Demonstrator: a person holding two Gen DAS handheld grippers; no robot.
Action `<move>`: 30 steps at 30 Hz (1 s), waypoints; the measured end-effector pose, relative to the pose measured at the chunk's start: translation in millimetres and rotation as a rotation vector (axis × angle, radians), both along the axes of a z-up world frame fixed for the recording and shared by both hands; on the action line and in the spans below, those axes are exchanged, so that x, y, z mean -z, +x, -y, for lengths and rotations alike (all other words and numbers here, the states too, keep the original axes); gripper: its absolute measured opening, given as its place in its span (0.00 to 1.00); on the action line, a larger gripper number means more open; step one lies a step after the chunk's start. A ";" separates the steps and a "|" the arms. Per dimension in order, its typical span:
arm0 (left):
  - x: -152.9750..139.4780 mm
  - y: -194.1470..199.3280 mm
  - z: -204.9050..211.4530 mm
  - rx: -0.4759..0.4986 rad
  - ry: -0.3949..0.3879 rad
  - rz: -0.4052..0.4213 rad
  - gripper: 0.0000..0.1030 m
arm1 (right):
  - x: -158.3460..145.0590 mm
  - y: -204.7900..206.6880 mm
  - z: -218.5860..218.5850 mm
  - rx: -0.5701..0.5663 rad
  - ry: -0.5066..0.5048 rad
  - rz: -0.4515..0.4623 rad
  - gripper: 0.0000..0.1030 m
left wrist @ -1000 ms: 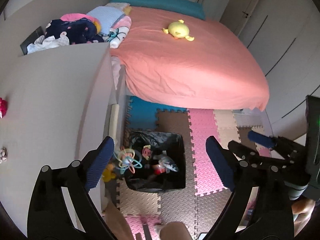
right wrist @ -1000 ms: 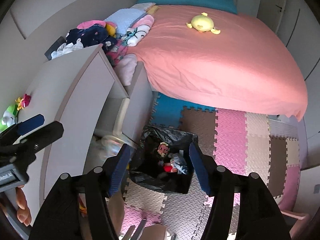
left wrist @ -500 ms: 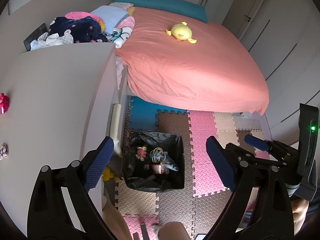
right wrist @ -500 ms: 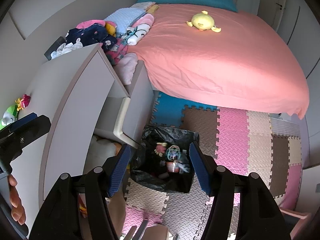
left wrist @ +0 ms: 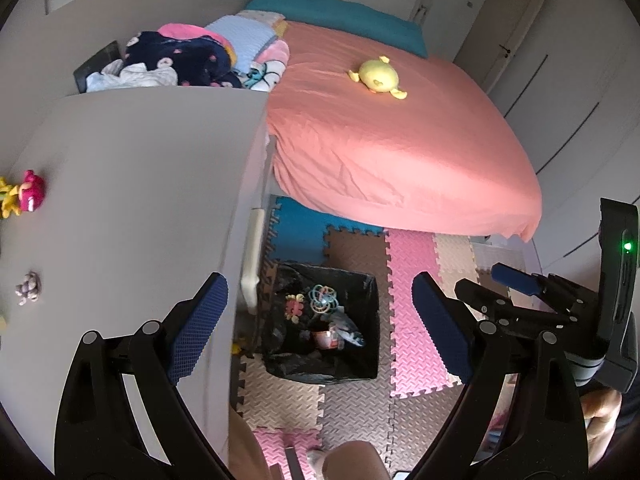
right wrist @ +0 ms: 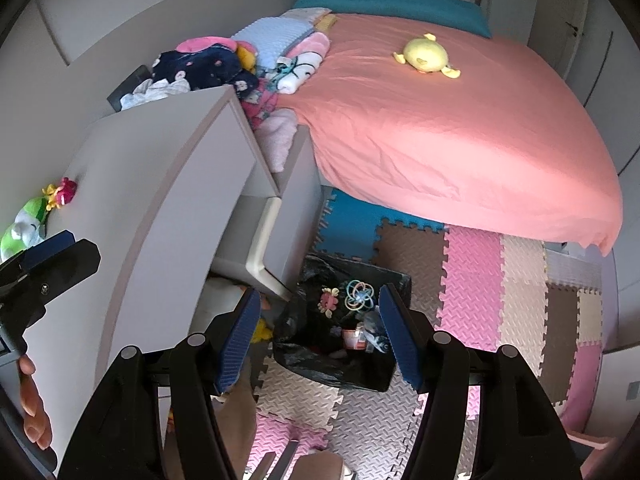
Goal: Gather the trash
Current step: 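Move both grippers back over the desk toward the remaining toys, then grasp the teal teether with left while right grasps the small knot toy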
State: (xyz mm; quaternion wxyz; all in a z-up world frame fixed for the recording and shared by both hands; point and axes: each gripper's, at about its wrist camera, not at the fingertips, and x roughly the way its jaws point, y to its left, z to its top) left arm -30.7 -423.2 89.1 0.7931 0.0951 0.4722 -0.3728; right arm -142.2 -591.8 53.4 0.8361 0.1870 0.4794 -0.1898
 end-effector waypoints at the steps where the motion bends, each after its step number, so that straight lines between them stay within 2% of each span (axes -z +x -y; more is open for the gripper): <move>1: -1.2 0.7 -4.4 -0.002 0.000 0.006 0.88 | -2.6 3.2 -5.3 -0.009 -0.005 0.002 0.61; 9: -8.2 19.9 -55.7 -0.083 0.010 0.057 0.89 | -19.9 28.0 -43.8 -0.080 -0.030 0.017 0.61; 17: -12.9 45.9 -137.2 -0.222 0.034 0.110 0.90 | -32.7 71.8 -112.4 -0.220 -0.044 0.038 0.61; 22: -12.8 63.5 -194.4 -0.316 0.063 0.127 0.90 | -29.1 105.7 -164.8 -0.321 -0.036 0.037 0.61; 30: -15.5 85.2 -286.2 -0.494 0.064 0.115 0.90 | -17.4 145.0 -239.6 -0.458 -0.020 0.022 0.61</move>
